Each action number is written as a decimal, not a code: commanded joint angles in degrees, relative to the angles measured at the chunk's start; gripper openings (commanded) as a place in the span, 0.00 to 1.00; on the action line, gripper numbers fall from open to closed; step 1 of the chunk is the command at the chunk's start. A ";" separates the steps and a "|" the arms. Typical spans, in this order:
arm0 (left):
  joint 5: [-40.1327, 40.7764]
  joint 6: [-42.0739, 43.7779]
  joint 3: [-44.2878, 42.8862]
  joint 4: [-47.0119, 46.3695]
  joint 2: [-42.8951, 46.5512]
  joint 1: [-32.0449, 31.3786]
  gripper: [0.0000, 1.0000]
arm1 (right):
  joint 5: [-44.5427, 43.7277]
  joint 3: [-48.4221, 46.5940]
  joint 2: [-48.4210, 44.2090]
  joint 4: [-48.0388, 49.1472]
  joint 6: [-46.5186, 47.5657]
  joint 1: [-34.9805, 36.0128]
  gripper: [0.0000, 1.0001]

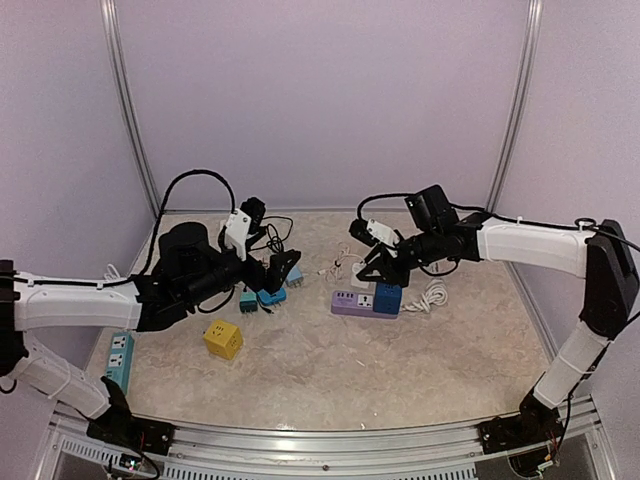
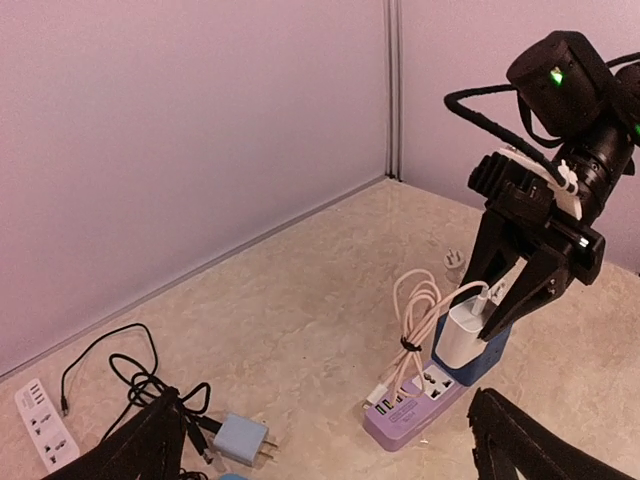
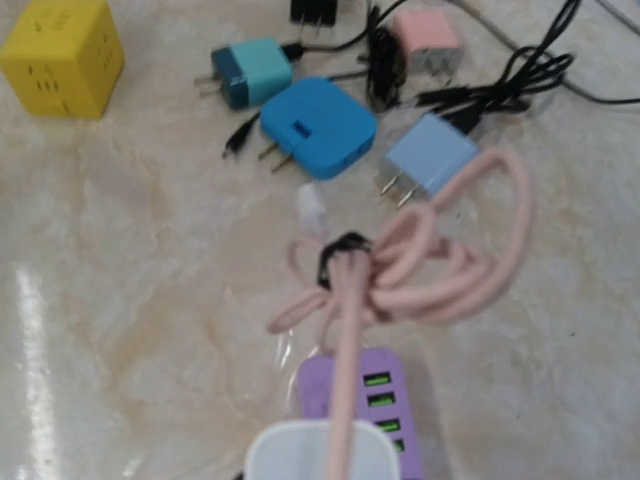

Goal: Insert the plug
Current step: Adjust the plug.

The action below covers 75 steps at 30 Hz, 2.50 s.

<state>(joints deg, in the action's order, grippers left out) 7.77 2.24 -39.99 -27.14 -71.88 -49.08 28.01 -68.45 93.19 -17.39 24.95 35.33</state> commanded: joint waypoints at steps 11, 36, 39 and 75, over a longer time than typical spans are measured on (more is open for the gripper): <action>-40.17 10.12 -15.80 -22.28 -35.25 9.09 0.89 | 0.78 -4.75 4.31 -4.45 10.49 -0.90 0.00; -43.91 15.08 -22.83 -15.31 -42.80 5.53 0.74 | 4.83 -4.13 -0.26 -6.75 9.56 -1.76 0.00; -42.78 14.42 -22.82 -15.91 -43.63 4.55 0.69 | 5.86 -3.02 -2.10 -6.96 9.75 -1.81 0.00; -45.34 9.77 -27.06 -18.81 -46.41 4.26 0.00 | 6.85 -5.53 1.77 -9.20 10.34 -1.76 0.00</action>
<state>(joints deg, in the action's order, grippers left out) -37.65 13.54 -66.00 -44.10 -117.38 -44.82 33.32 -72.60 93.71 -25.74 35.68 33.61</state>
